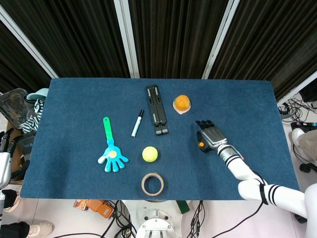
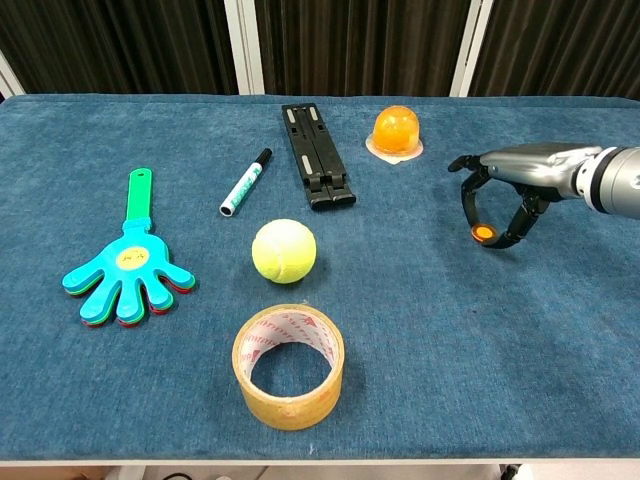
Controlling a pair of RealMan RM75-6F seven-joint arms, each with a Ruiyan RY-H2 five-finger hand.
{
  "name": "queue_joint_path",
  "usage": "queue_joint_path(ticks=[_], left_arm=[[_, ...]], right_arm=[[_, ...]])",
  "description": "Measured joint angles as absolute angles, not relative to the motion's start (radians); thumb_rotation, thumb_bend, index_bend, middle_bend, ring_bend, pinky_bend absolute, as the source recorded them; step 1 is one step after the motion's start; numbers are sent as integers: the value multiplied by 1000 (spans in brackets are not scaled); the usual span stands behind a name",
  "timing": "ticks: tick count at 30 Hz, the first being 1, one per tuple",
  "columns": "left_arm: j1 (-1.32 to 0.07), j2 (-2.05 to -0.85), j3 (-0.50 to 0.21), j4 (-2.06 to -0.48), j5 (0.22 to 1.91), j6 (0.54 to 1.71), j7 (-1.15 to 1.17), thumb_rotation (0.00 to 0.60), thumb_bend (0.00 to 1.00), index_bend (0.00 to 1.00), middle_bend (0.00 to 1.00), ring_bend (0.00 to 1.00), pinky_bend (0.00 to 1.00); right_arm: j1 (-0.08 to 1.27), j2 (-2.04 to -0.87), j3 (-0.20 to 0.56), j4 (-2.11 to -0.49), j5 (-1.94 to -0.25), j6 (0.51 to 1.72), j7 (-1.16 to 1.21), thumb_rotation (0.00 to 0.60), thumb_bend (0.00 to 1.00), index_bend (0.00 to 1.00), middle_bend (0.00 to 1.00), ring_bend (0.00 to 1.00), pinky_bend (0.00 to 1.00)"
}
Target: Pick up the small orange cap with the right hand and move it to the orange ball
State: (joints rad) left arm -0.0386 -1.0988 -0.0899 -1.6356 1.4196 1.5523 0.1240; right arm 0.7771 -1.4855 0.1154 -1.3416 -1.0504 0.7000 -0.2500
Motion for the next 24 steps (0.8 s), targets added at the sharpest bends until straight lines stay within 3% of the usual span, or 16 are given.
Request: queue_joint_path(ticks=[12,24], left_arm=[[-38,-1101,-87,-1636,1428,1557,134,600,231,187,28,15,176],[-38,-1098,-86,-1638,1426,1551,122,600,231,187,28,15,176]], right_arm=[[851,-1438,208,-1433,-1043,719,-249,600,460,599,0,85,74],[1019,-1393,310,-1548,-828,711,-373,600,460,600,0,87,74]])
